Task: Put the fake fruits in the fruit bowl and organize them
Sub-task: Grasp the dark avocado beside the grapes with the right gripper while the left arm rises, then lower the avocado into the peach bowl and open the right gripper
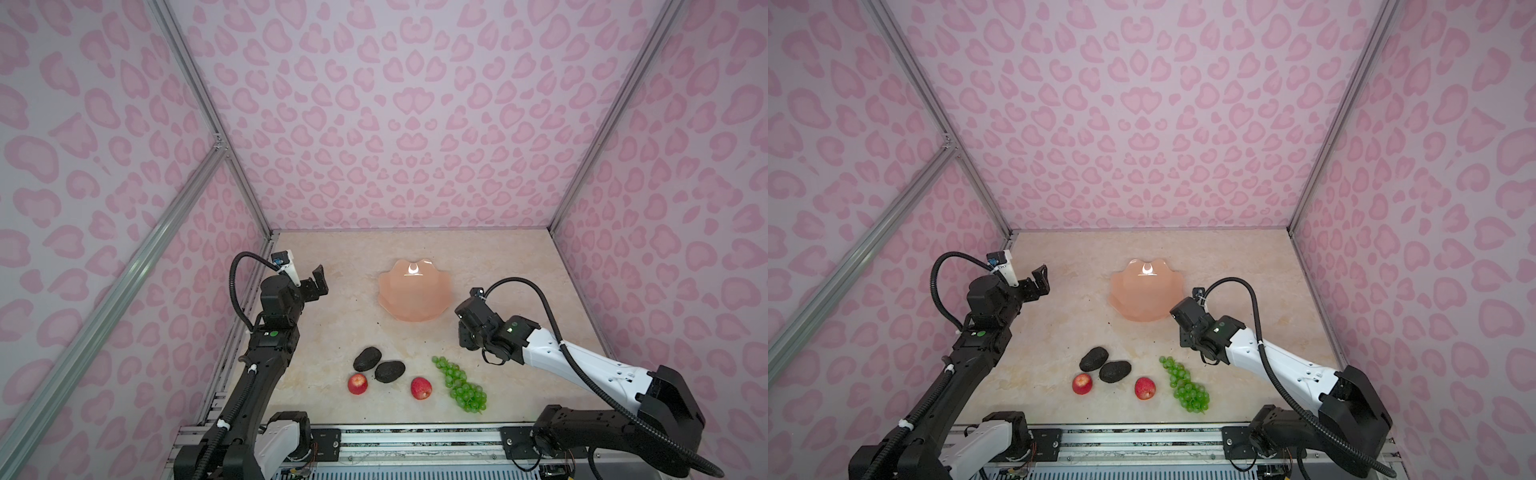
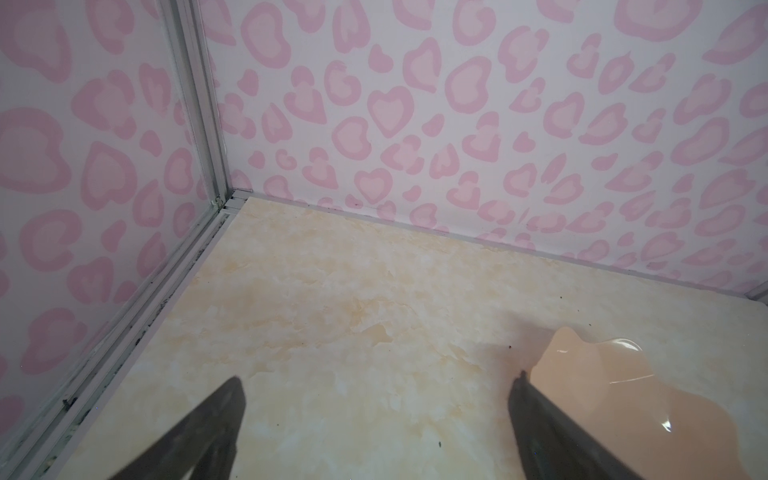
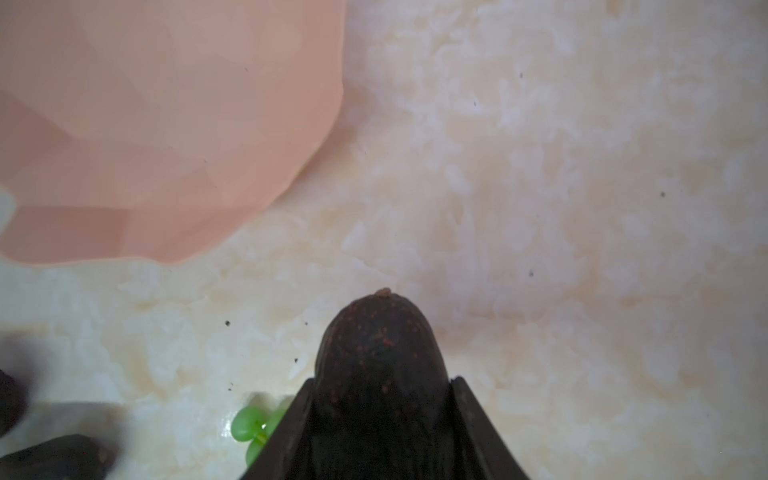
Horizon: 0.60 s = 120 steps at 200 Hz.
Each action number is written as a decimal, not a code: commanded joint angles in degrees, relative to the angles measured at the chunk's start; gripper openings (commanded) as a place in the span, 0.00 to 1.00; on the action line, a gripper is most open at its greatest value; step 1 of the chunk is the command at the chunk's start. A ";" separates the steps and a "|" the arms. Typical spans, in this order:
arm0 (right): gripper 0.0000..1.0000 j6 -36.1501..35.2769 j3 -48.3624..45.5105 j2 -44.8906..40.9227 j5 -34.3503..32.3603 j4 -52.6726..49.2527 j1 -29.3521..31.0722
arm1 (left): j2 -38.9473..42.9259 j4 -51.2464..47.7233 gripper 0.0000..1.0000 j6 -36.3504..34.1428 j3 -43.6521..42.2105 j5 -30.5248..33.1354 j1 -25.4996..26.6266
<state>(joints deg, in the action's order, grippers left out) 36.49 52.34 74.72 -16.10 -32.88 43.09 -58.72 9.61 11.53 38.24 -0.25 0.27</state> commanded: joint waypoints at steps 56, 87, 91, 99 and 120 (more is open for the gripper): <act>0.38 -17.50 42.68 36.58 7.08 -5.51 -2.99 | 0.95 -1.69 1.00 -0.54 1.14 -3.33 -0.10; 0.38 -17.86 49.07 46.12 12.74 -4.30 -4.88 | 0.72 -2.43 1.00 -0.63 1.64 -3.81 -0.10; 0.38 -17.90 50.22 47.27 12.99 -4.70 -5.04 | 0.71 -2.63 1.00 -0.63 1.72 -3.90 -0.10; 0.38 -18.02 52.21 49.19 13.24 -5.76 -5.28 | 0.61 -3.04 1.00 -0.59 1.88 -3.96 -0.10; 0.38 -18.48 54.68 52.66 13.42 -6.19 -5.29 | 0.23 -4.81 1.00 -0.66 2.43 -3.93 -0.05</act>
<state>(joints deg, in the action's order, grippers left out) 19.68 104.71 124.33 -5.08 -36.99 38.00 -58.15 6.48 11.31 39.35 -3.57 0.27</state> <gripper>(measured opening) 0.433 0.995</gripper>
